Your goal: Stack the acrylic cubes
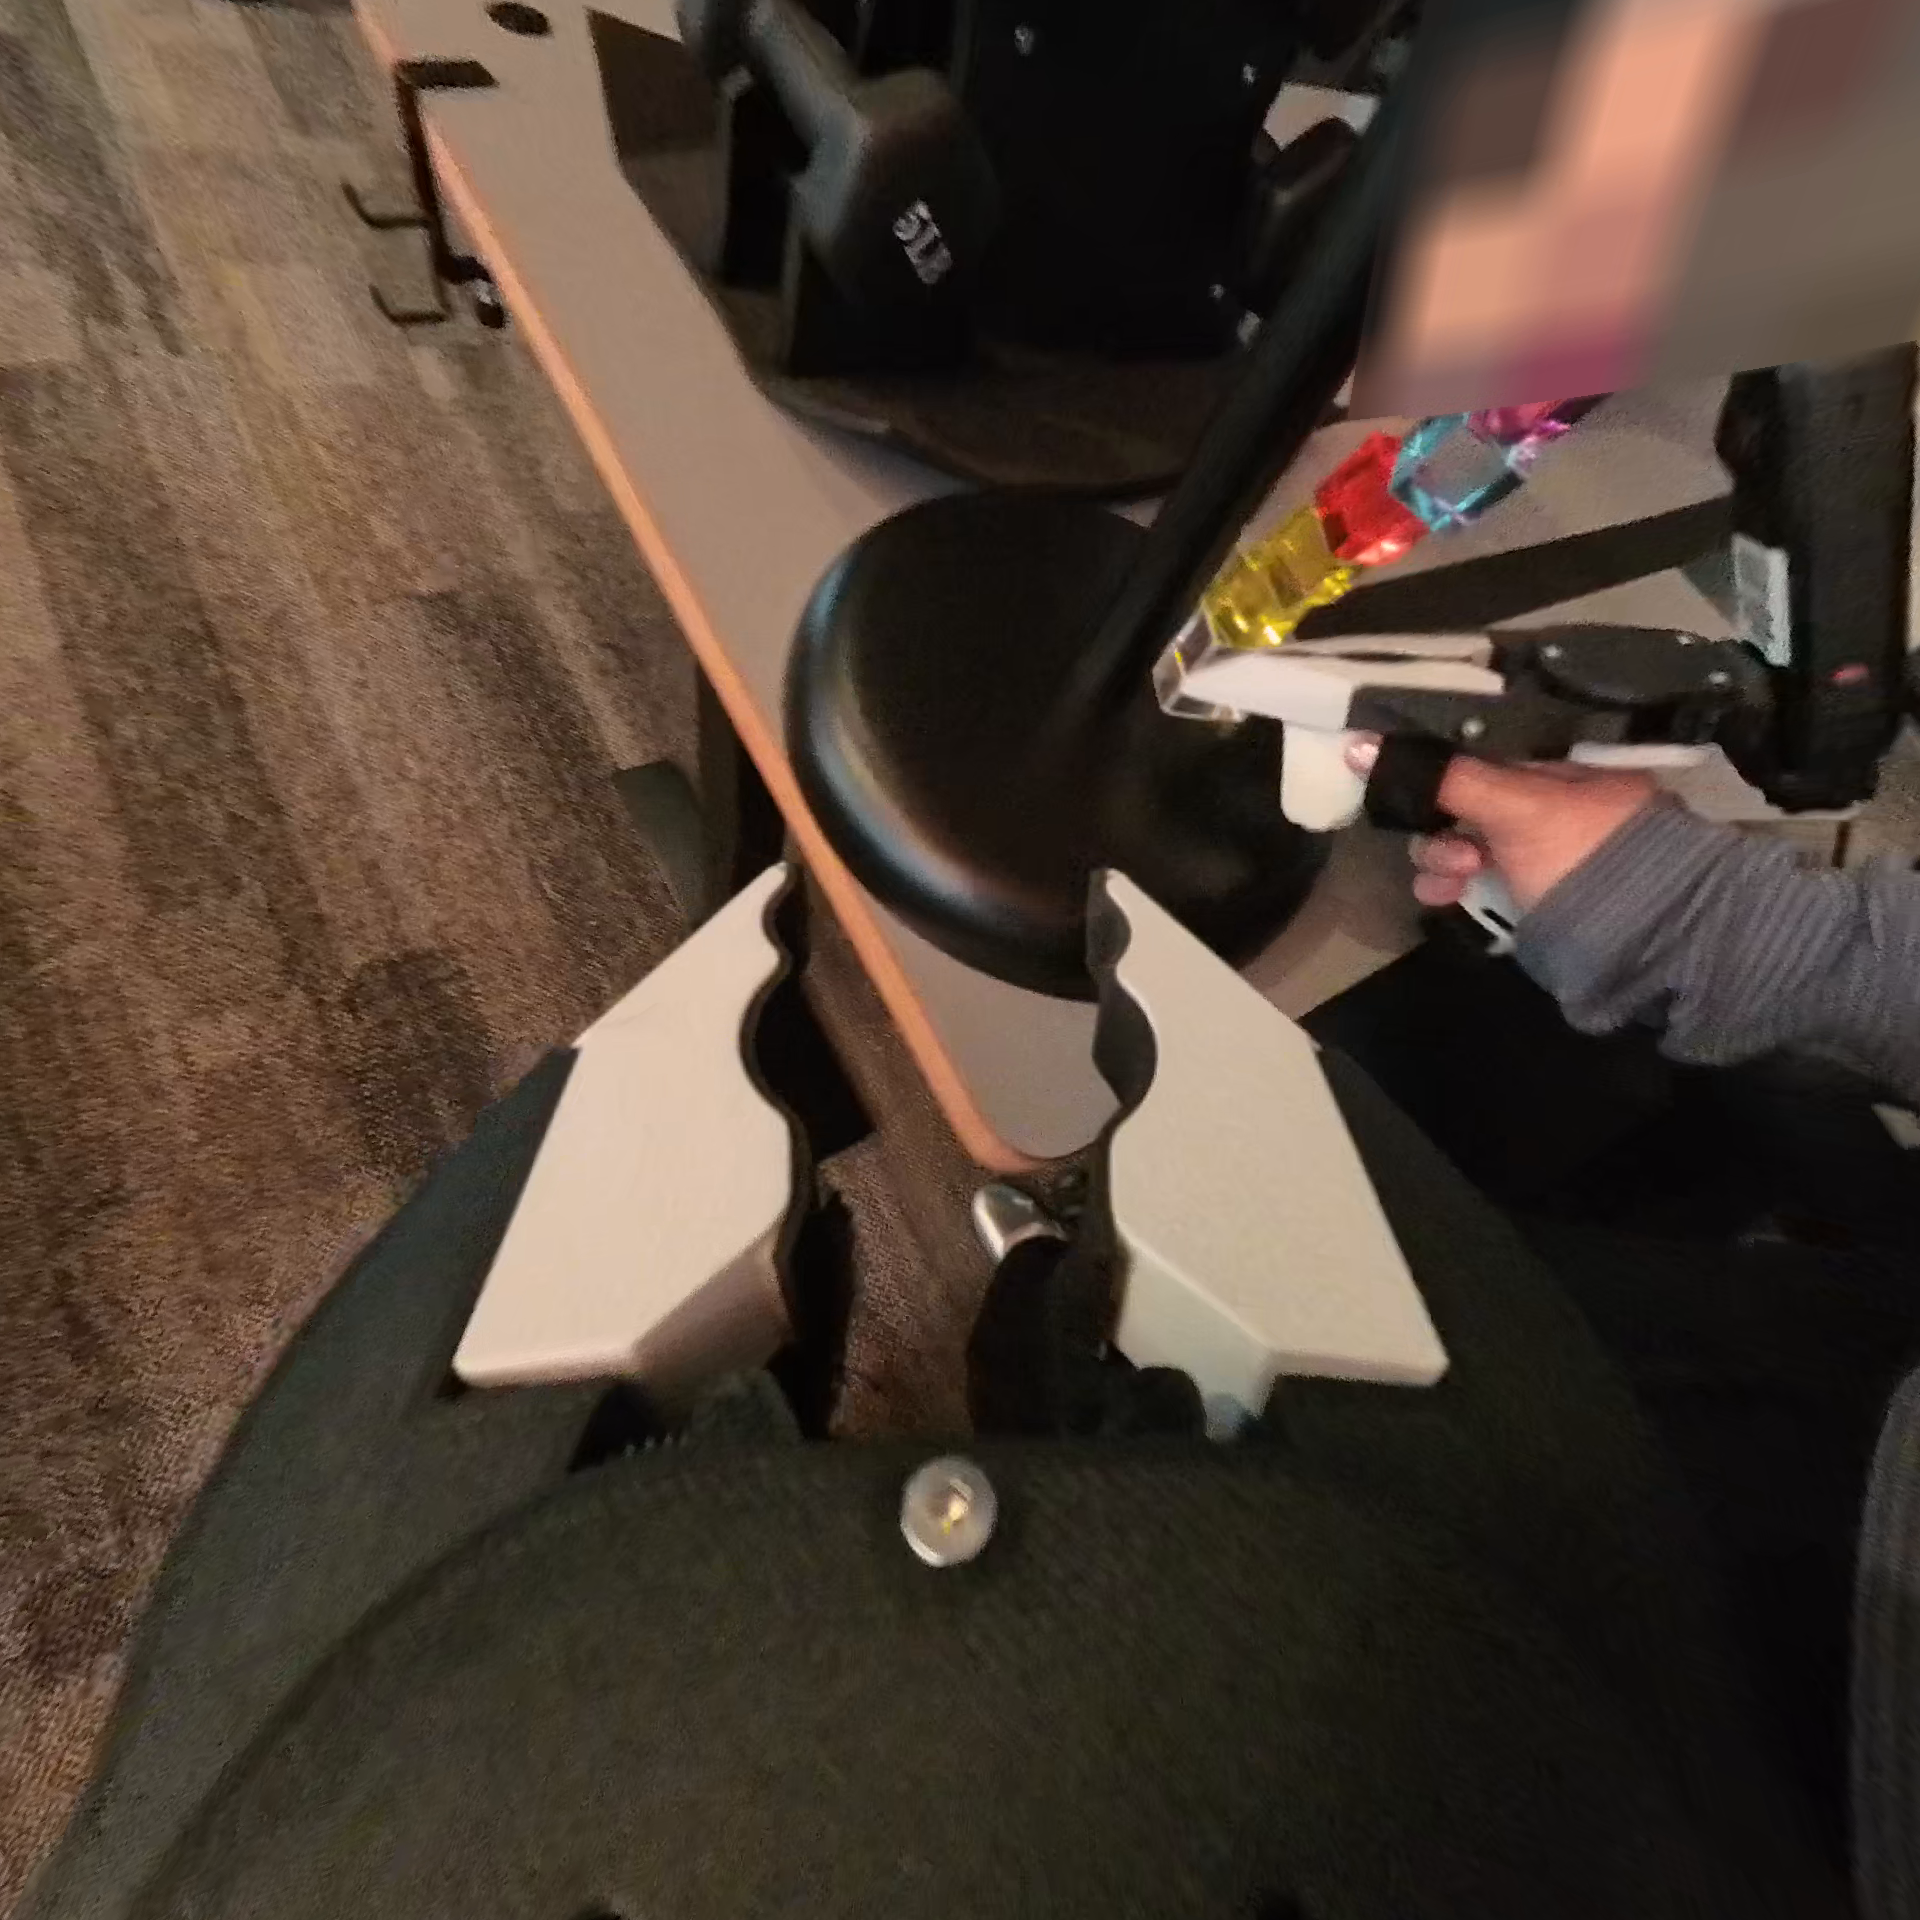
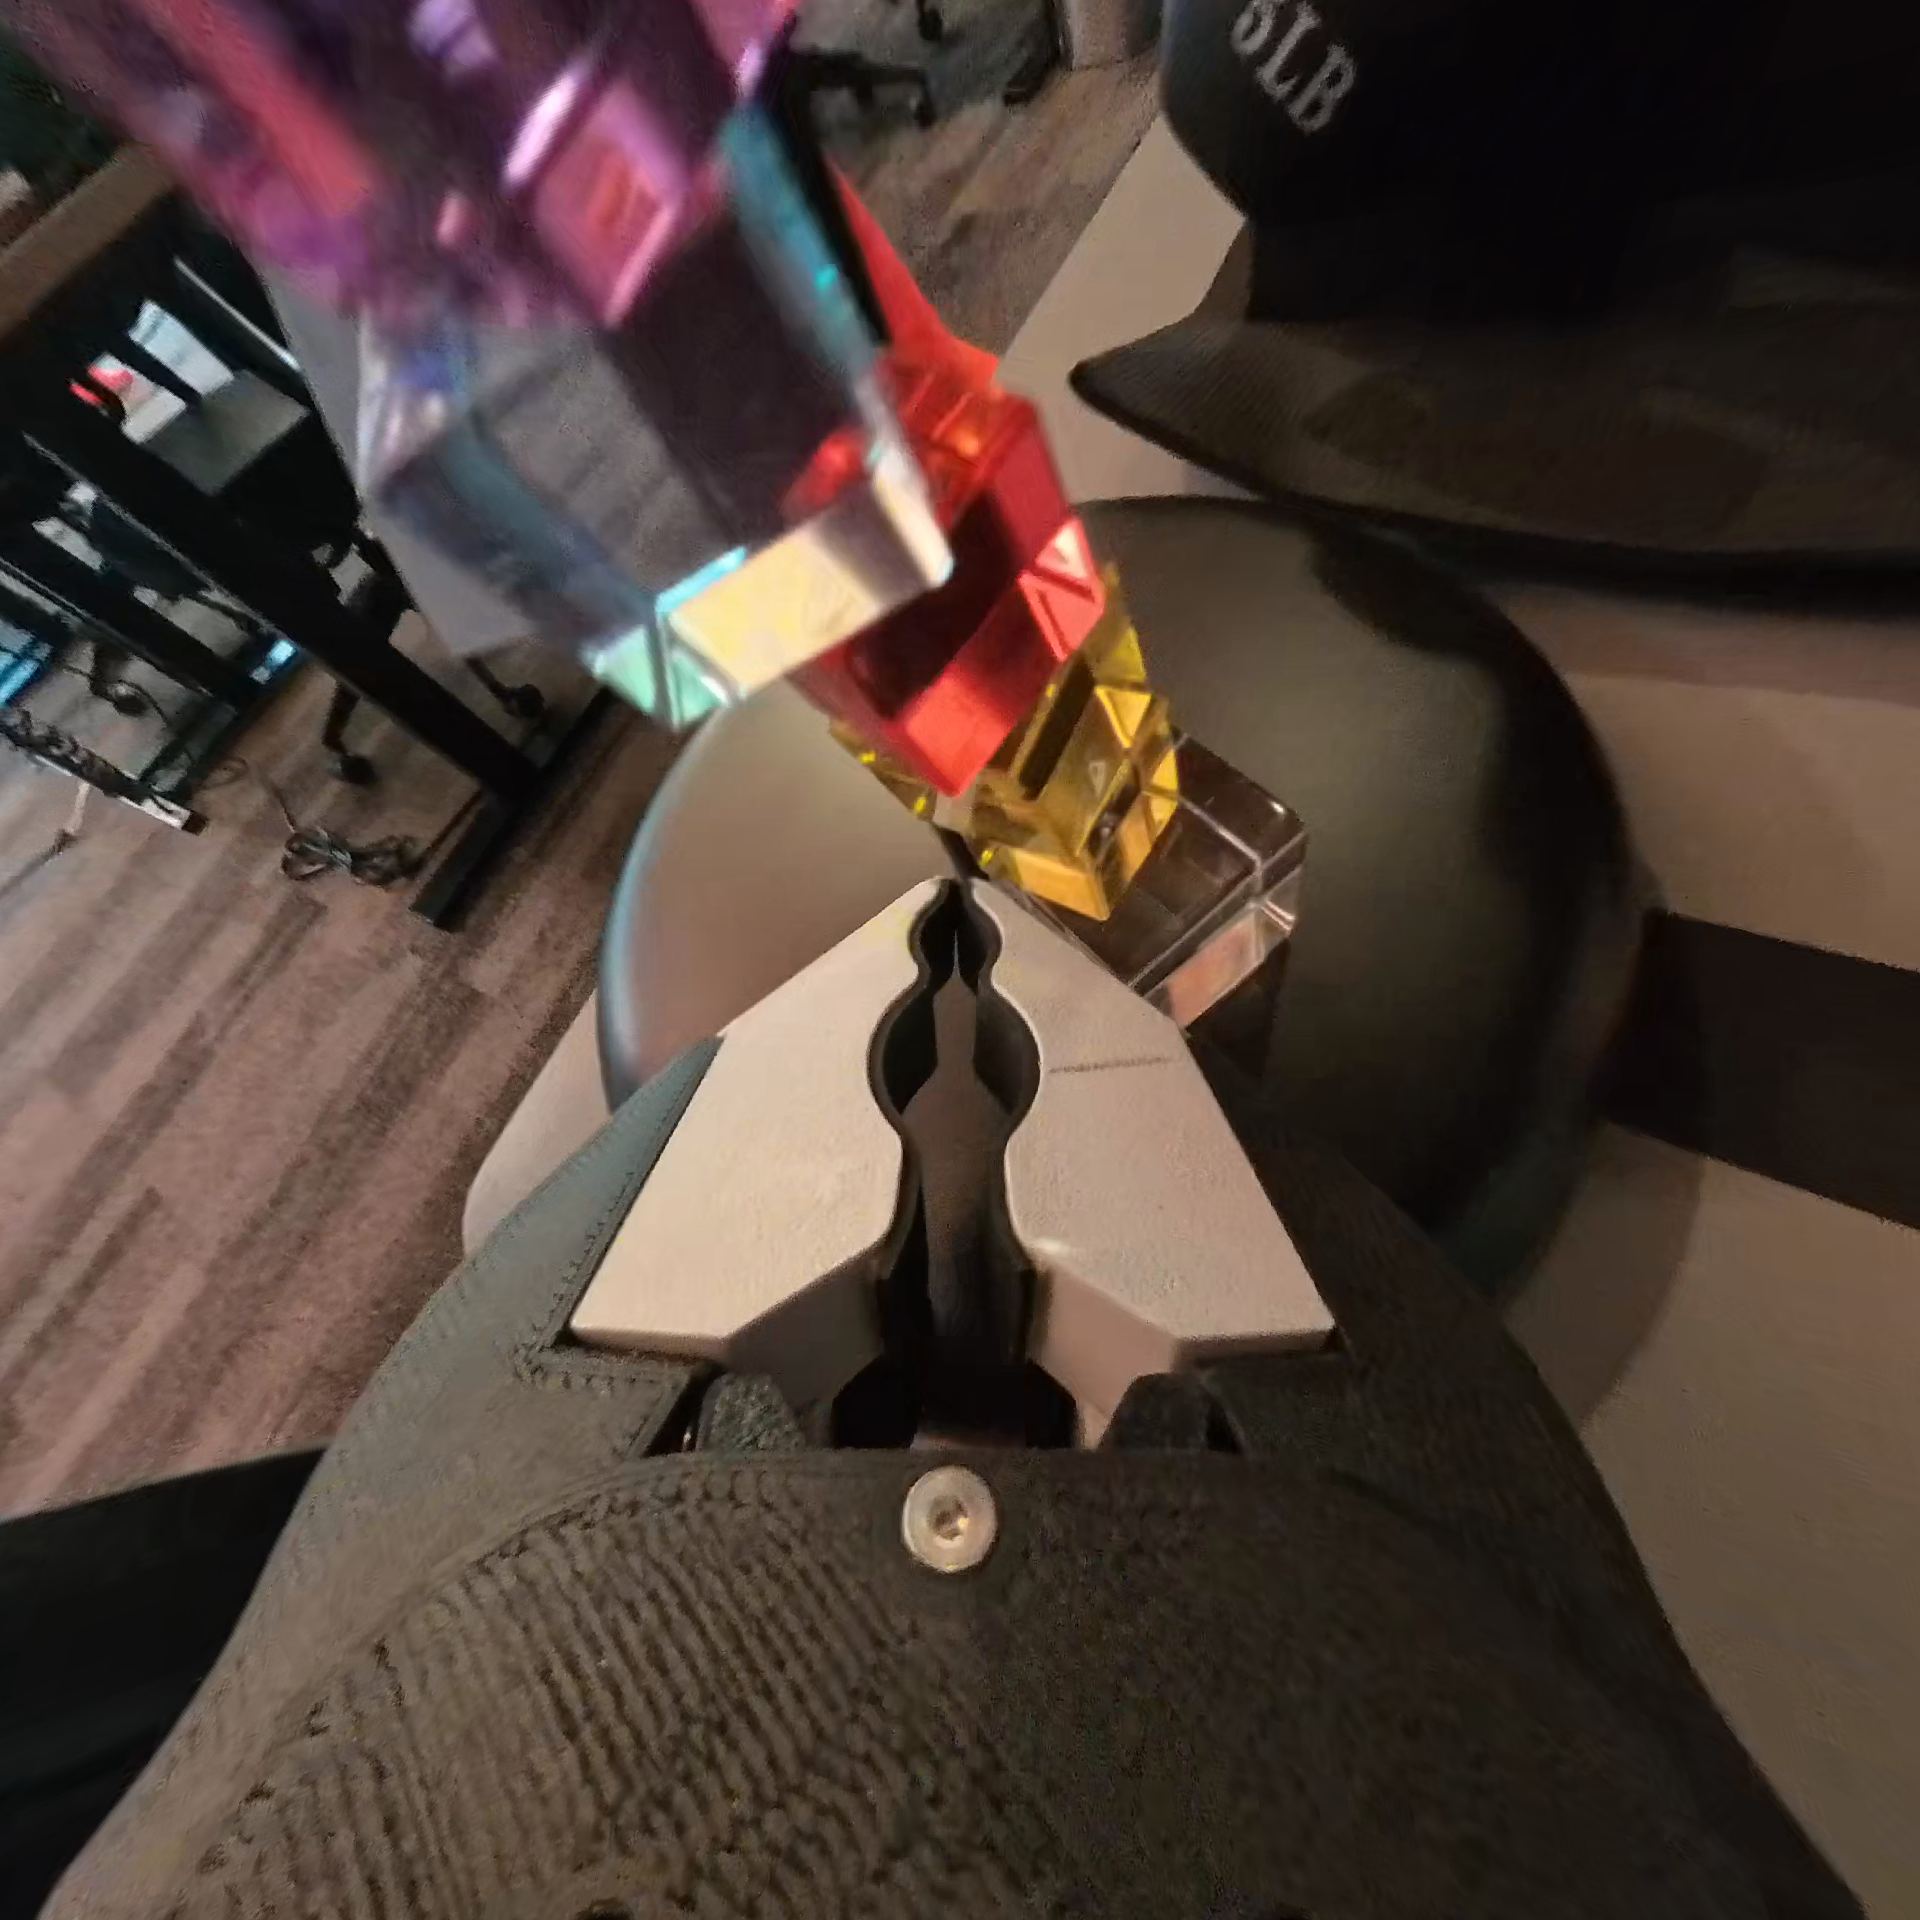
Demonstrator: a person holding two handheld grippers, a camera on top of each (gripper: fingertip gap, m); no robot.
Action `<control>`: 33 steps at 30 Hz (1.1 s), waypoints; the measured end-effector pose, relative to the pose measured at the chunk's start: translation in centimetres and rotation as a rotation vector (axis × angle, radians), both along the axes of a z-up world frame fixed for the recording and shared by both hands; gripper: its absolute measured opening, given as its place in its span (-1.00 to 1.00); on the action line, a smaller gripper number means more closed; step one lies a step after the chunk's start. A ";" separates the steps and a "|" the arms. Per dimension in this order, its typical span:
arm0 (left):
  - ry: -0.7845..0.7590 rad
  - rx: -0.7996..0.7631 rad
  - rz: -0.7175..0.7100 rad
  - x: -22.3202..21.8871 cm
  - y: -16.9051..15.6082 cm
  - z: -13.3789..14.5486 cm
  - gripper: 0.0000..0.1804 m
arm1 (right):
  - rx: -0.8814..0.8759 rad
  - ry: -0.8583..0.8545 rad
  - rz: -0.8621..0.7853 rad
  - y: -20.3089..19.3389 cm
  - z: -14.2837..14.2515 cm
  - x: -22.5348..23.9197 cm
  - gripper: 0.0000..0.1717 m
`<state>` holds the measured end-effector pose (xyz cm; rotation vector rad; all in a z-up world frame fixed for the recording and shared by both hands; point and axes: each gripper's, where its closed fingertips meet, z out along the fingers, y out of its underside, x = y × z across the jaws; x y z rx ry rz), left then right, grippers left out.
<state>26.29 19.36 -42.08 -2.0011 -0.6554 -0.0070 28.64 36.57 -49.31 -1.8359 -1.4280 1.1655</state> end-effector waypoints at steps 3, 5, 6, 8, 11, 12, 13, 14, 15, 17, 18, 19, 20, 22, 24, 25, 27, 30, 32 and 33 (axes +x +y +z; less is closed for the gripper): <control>0.004 -0.010 -0.037 1.0 2.6 -0.2 -0.41 | -0.027 0.000 0.006 2.0 0.5 -0.7 -1.00; 0.012 -0.004 -0.052 1.4 4.2 0.1 -0.41 | -0.066 -0.011 0.017 3.4 0.4 -1.0 -1.00; 0.016 0.002 -0.053 1.4 5.0 0.2 -0.41 | -0.099 -0.020 0.019 4.0 0.1 -1.1 -1.00; 0.015 0.016 -0.047 1.3 6.6 0.3 -0.41 | -0.191 -0.014 -0.018 5.6 -0.1 -1.6 -1.00; 0.027 0.028 -0.033 0.7 8.6 0.4 -0.41 | -0.311 0.011 -0.061 7.5 -0.3 -2.6 -1.00; 0.038 0.028 -0.026 0.4 9.2 0.5 -0.41 | -0.332 0.011 -0.063 8.1 -0.4 -2.9 -1.00; 0.049 0.027 -0.017 0.0 9.6 0.6 -0.41 | -0.342 0.008 -0.062 8.7 -0.6 -3.2 -1.00; 0.060 0.024 -0.007 -0.5 10.0 0.7 -0.41 | -0.347 0.007 -0.061 9.4 -0.8 -3.4 -1.00; 0.074 0.021 0.008 -1.0 10.2 0.8 -0.41 | -0.352 0.007 -0.062 10.1 -0.8 -3.7 -1.00; 0.090 0.023 0.052 -2.2 10.2 1.0 -0.42 | -0.362 0.008 -0.054 11.2 -0.7 -4.3 -1.00; 0.086 0.029 0.075 -2.7 10.1 1.0 -0.42 | -0.372 0.003 -0.046 11.5 -0.6 -4.6 -1.00; 0.073 0.034 0.097 -3.1 9.8 0.9 -0.42 | -0.388 -0.007 -0.042 11.8 -0.7 -4.7 -1.00; 0.058 0.041 0.117 -3.5 9.6 0.8 -0.41 | -0.408 -0.015 -0.039 12.0 -0.6 -4.8 -1.00; 0.042 0.050 0.148 -3.9 8.9 0.7 -0.41 | -0.419 -0.004 -0.052 12.7 -0.1 -4.7 -1.00; 0.058 0.045 0.179 -4.3 7.8 0.7 -0.41 | -0.358 0.025 -0.094 13.9 0.7 -3.9 -1.00; 0.066 0.049 0.199 -4.6 7.1 0.8 -0.41 | -0.296 0.039 -0.124 14.7 1.1 -3.4 -1.00; 0.065 0.072 0.250 -5.0 5.2 1.2 -0.41 | -0.151 0.057 -0.165 16.0 2.0 -1.8 -1.00; 0.062 0.107 0.343 -5.8 1.4 1.6 -0.41 | 0.038 0.051 -0.151 15.7 3.1 0.7 -1.00; 0.052 0.108 0.404 -6.0 -1.6 1.3 -0.40 | 0.129 0.029 -0.092 14.0 3.5 2.5 -1.00; 0.045 0.103 0.434 -6.0 -3.2 1.0 -0.40 | 0.171 0.017 -0.053 12.8 3.7 3.3 -1.00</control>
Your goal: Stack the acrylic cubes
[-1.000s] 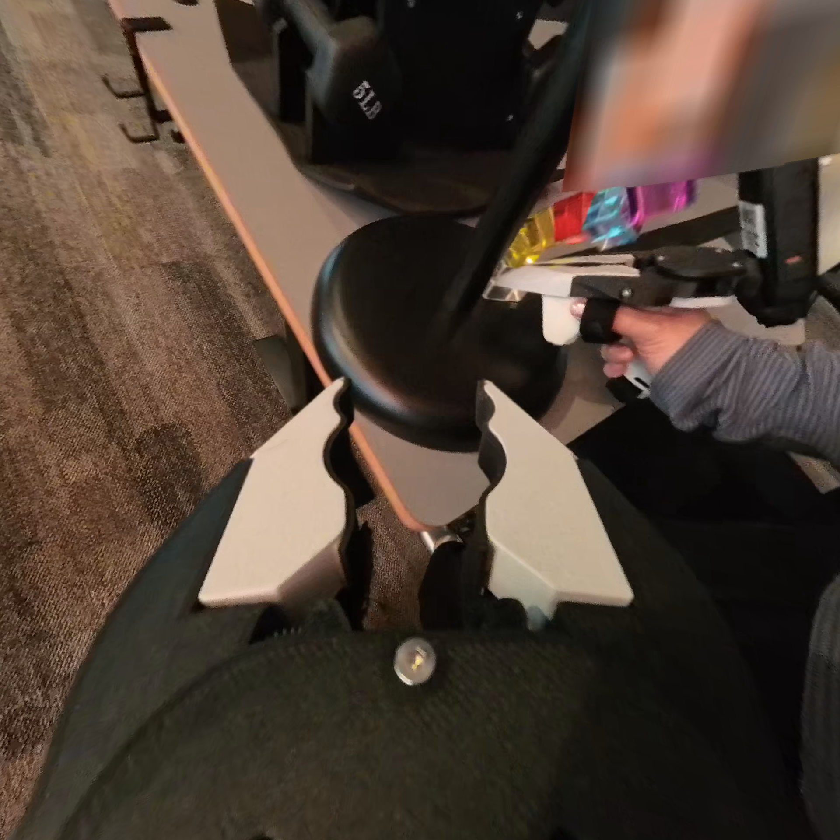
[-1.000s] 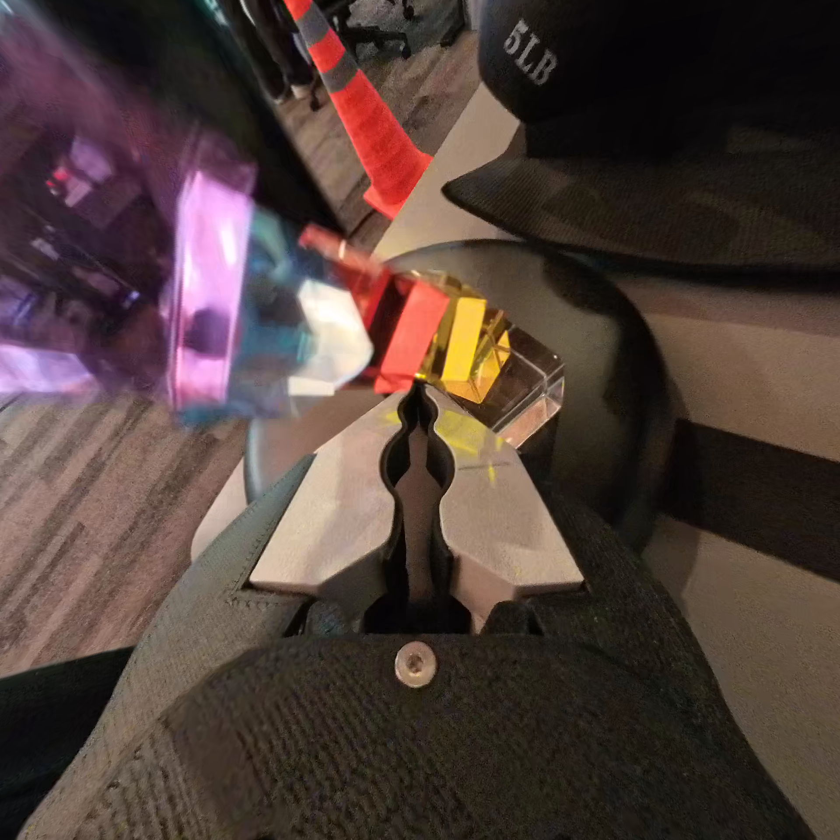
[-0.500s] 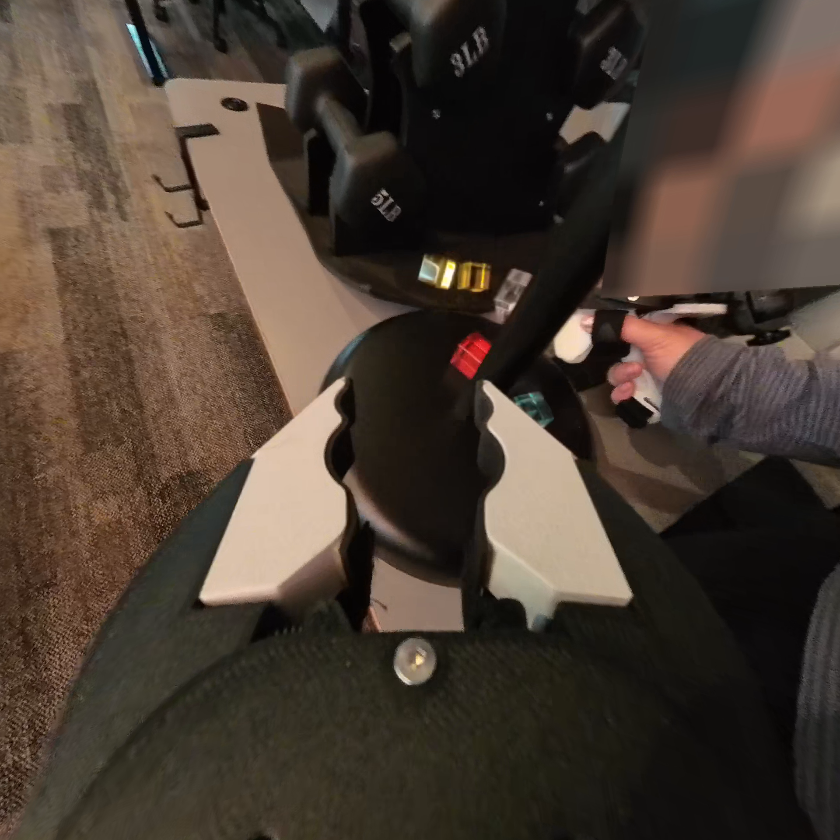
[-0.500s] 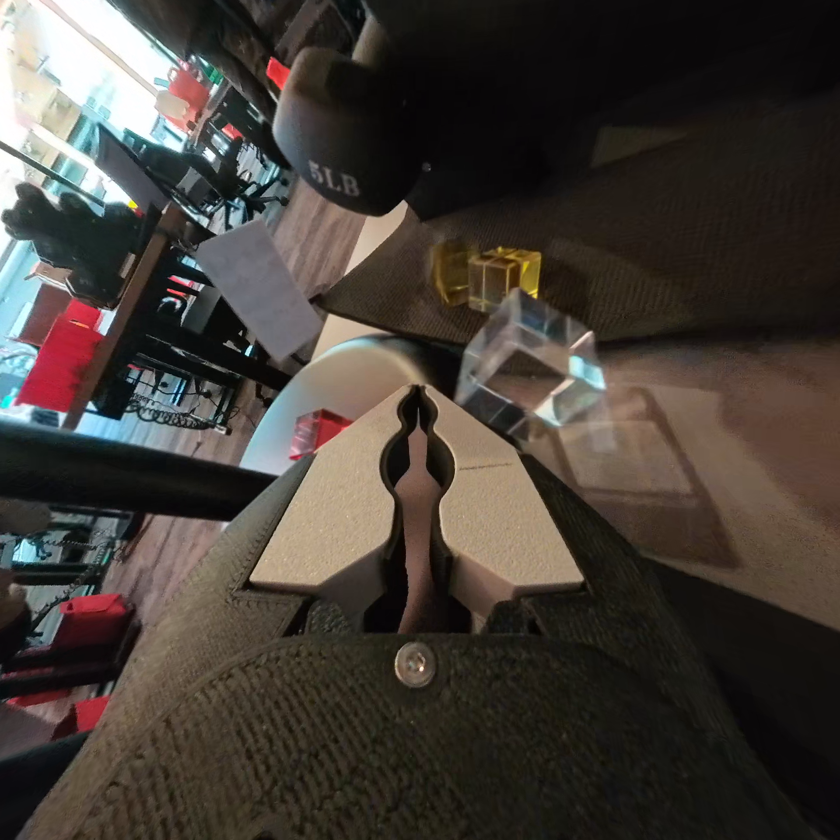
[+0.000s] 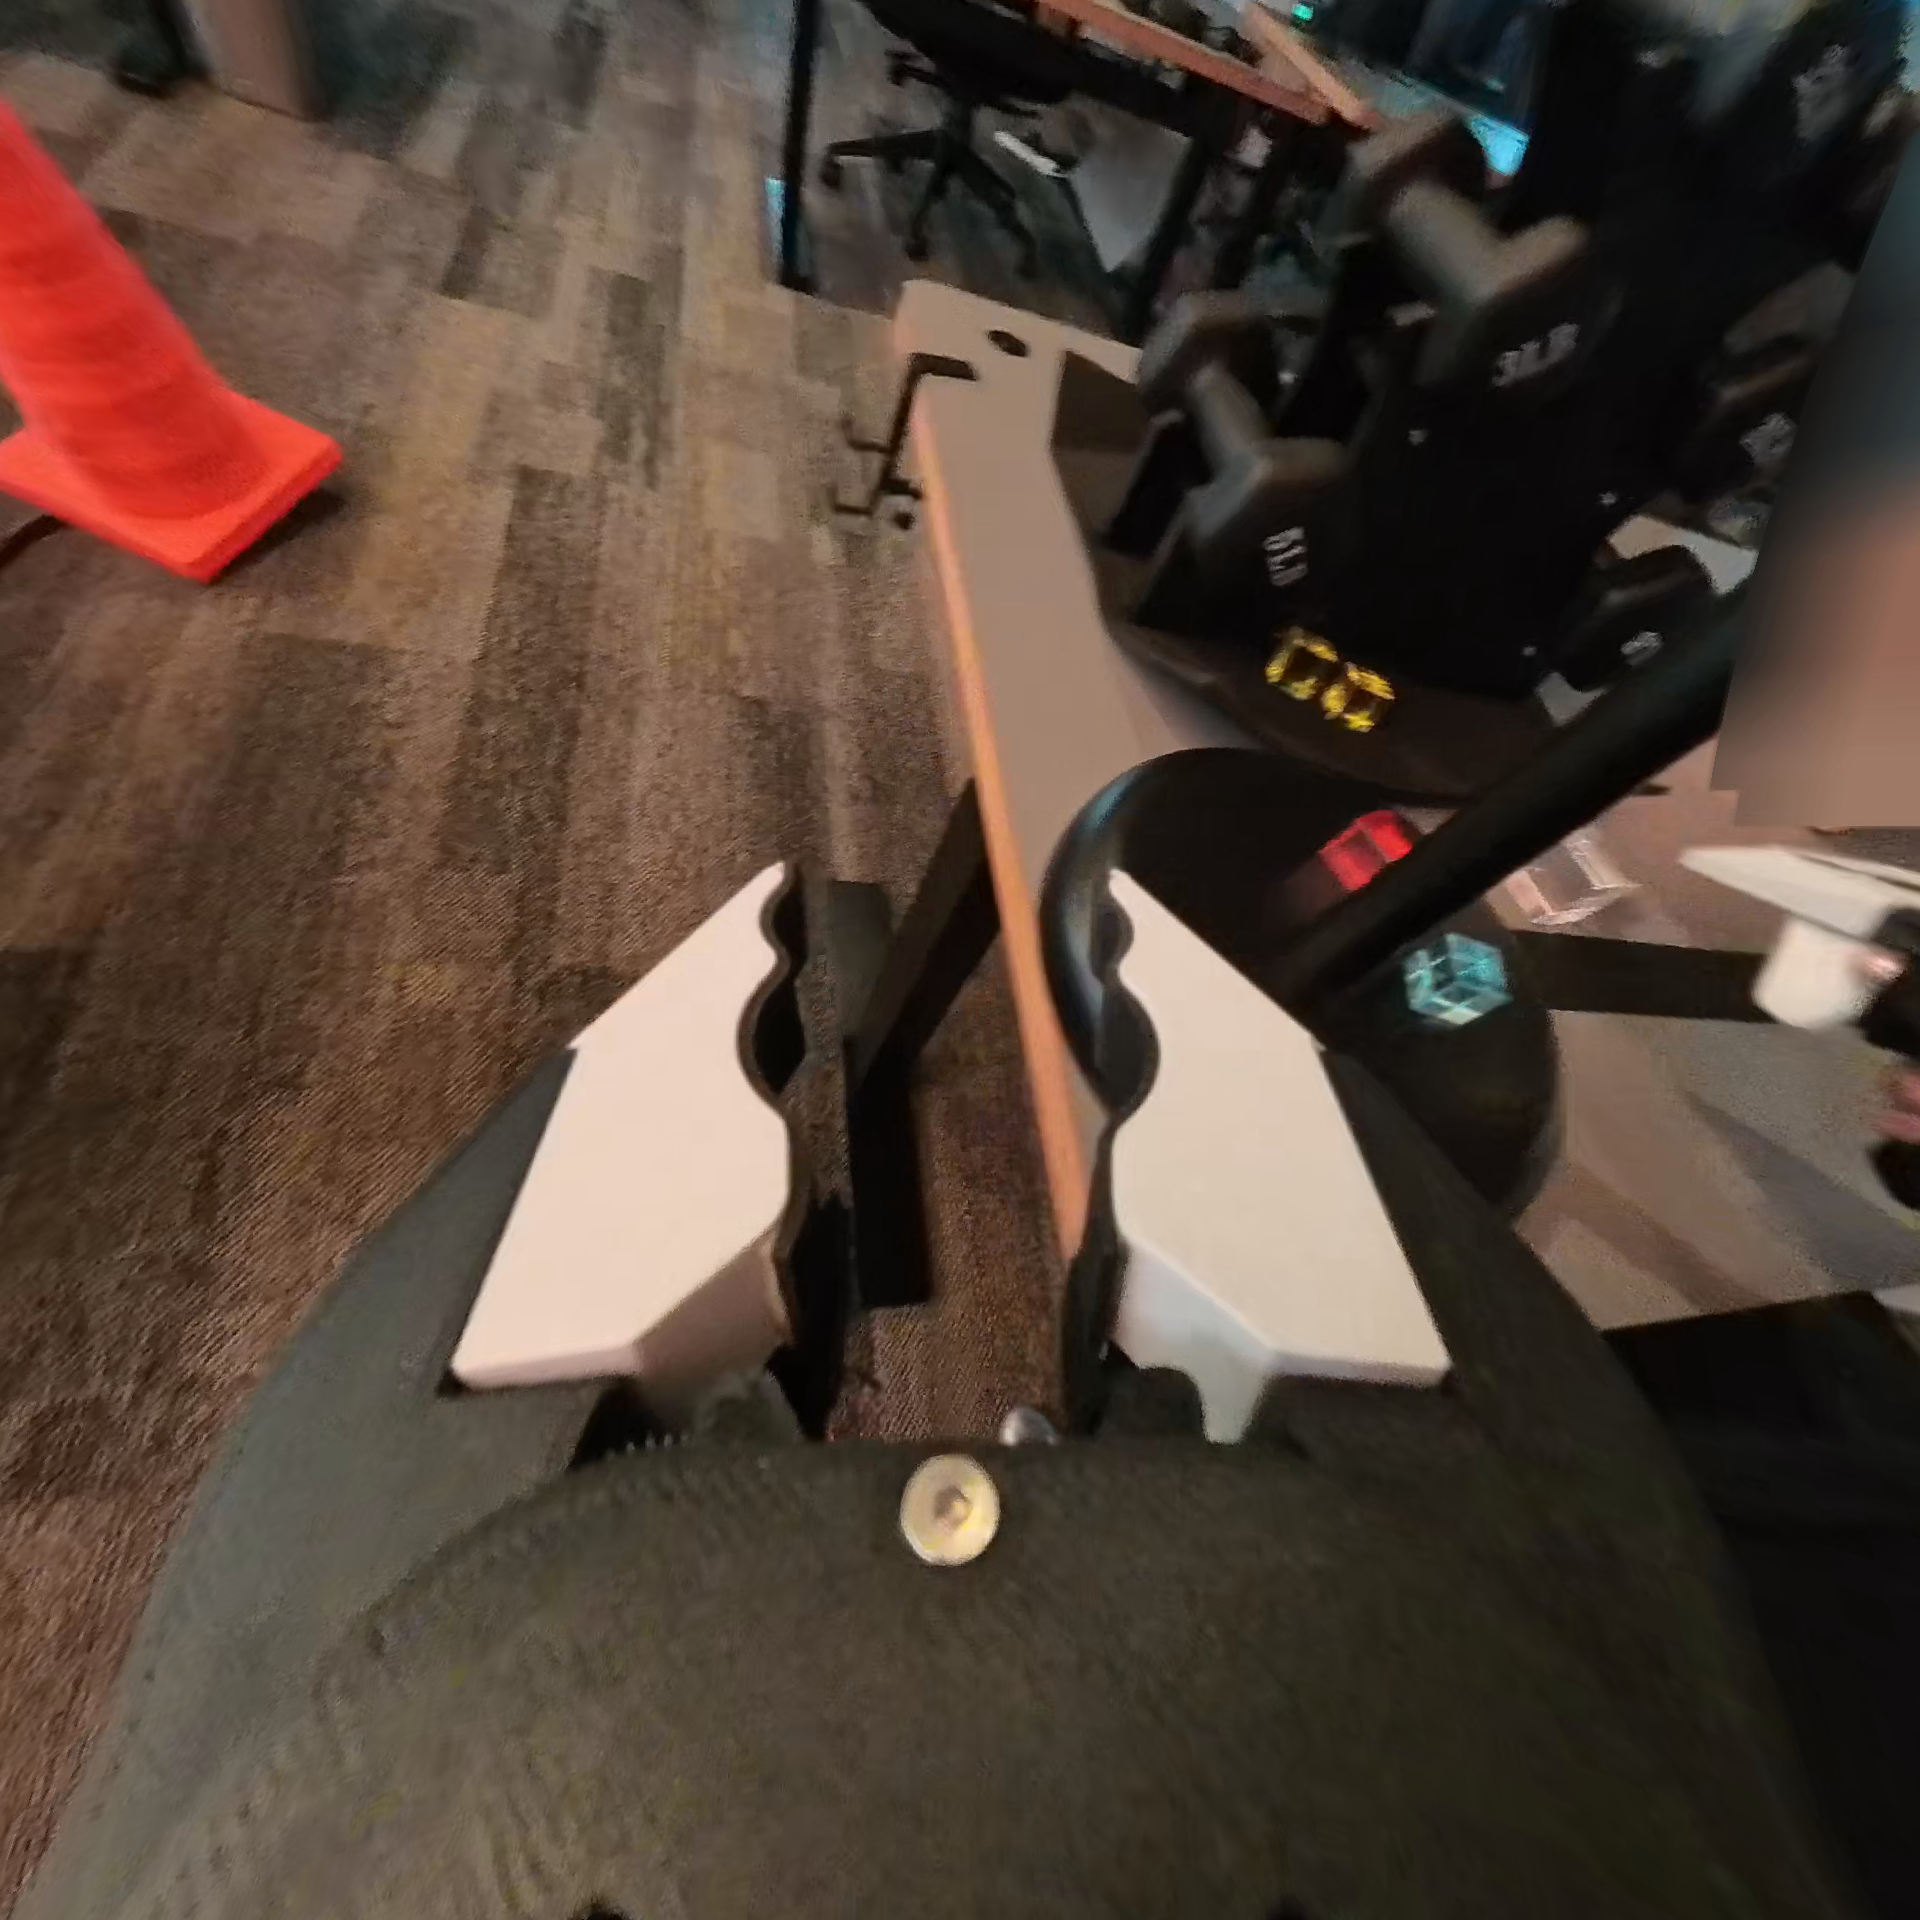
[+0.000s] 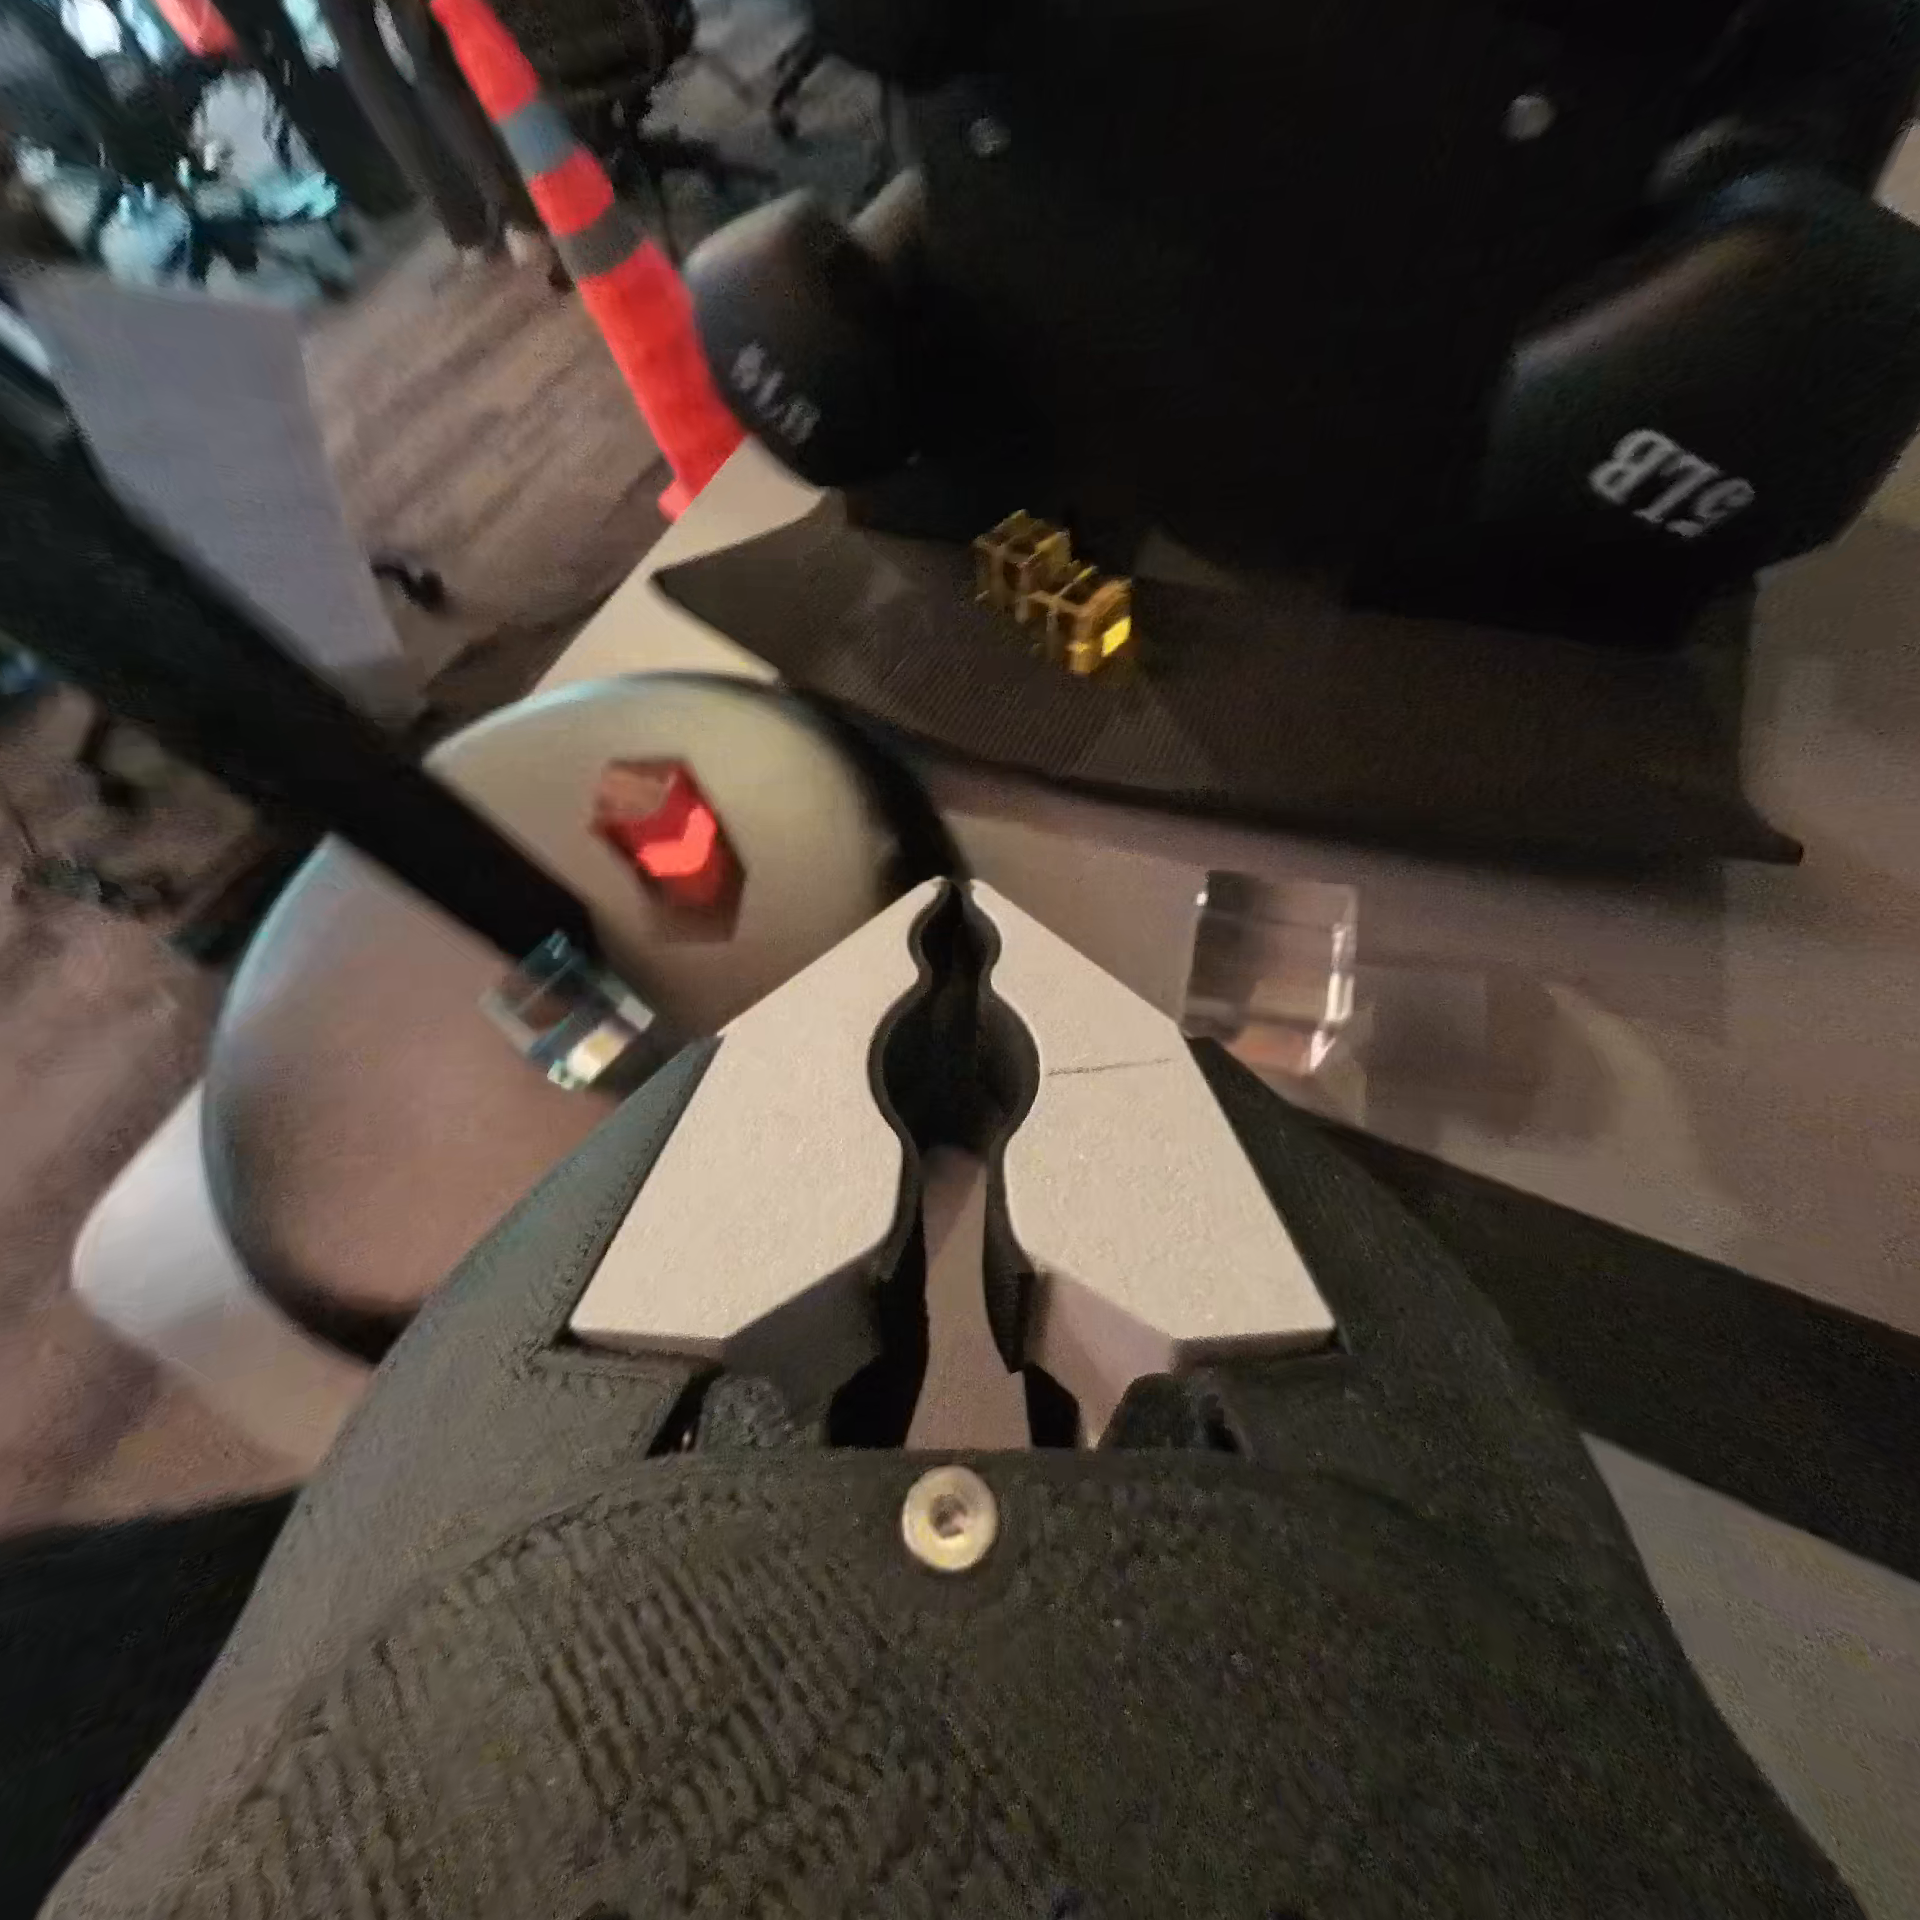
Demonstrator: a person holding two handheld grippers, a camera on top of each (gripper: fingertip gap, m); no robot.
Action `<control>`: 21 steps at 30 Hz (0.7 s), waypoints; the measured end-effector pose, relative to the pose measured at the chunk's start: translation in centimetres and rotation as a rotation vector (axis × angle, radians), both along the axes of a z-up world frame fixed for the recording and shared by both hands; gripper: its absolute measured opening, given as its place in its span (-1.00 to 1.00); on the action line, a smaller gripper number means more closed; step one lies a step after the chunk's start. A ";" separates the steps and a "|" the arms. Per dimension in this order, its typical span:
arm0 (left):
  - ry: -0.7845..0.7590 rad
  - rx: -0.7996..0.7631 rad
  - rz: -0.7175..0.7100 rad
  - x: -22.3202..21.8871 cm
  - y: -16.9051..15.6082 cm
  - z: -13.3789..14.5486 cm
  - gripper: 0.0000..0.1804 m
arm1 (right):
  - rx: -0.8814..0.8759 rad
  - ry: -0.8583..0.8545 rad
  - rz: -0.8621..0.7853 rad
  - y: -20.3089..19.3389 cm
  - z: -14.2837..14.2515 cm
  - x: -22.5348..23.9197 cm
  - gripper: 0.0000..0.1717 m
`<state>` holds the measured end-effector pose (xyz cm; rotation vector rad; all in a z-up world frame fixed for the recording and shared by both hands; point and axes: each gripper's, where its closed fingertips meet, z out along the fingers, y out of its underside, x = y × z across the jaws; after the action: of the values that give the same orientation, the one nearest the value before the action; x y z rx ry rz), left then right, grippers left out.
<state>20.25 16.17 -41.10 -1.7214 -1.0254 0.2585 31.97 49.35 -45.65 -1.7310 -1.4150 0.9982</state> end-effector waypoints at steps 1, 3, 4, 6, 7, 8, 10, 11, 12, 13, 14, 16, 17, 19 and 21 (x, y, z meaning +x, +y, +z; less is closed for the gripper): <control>-0.007 -0.003 0.030 0.0 -1.7 -0.3 -0.39 | 0.041 -0.017 0.041 -1.5 0.1 0.8 -1.00; -0.023 -0.010 0.082 0.3 -5.3 -1.0 -0.39 | 0.101 -0.059 0.118 -4.6 -0.2 2.4 -1.00; -0.036 -0.017 0.101 0.5 -7.1 -1.4 -0.39 | 0.123 -0.078 0.147 -6.2 -0.4 3.1 -1.00; -0.061 -0.035 0.135 1.1 -10.5 -2.5 -0.38 | 0.150 -0.108 0.197 -9.4 -0.8 4.2 -1.00; -0.072 -0.041 0.150 1.3 -12.2 -3.0 -0.38 | 0.157 -0.120 0.214 -10.9 -1.1 4.6 -1.00; -0.083 -0.042 0.165 1.5 -13.8 -3.5 -0.38 | 0.160 -0.129 0.225 -12.3 -1.4 4.9 -1.00; -0.104 -0.039 0.197 1.8 -16.9 -4.4 -0.38 | 0.153 -0.142 0.229 -14.8 -1.9 5.4 -1.00; -0.116 -0.035 0.212 1.9 -18.3 -4.9 -0.38 | 0.147 -0.147 0.226 -16.0 -2.1 5.6 -1.00; -0.131 -0.030 0.222 2.0 -19.6 -5.4 -0.38 | 0.141 -0.151 0.221 -17.1 -2.4 5.9 -1.00; -0.147 -0.027 0.229 2.1 -20.8 -6.0 -0.38 | 0.137 -0.157 0.217 -18.2 -2.7 6.2 -1.00; -0.163 -0.028 0.233 2.3 -21.9 -6.5 -0.37 | 0.133 -0.167 0.213 -19.2 -3.1 6.6 -1.00; -0.189 -0.035 0.238 2.8 -23.9 -7.4 -0.36 | 0.124 -0.191 0.199 -21.0 -3.8 7.5 -1.00; -0.197 -0.040 0.238 3.1 -24.7 -7.8 -0.36 | 0.115 -0.201 0.190 -21.8 -4.2 8.0 -1.00; -0.214 -0.052 0.233 3.7 -25.8 -8.6 -0.36 | 0.099 -0.222 0.179 -23.2 -4.7 9.1 -1.00; -0.219 -0.055 0.227 4.1 -26.2 -9.1 -0.36 | 0.115 -0.233 0.193 -24.3 -4.6 9.9 -1.00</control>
<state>24.34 -9.98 -50.23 -1.7091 -1.3897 0.2477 41.89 25.00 -50.26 -1.6923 -1.7804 0.8143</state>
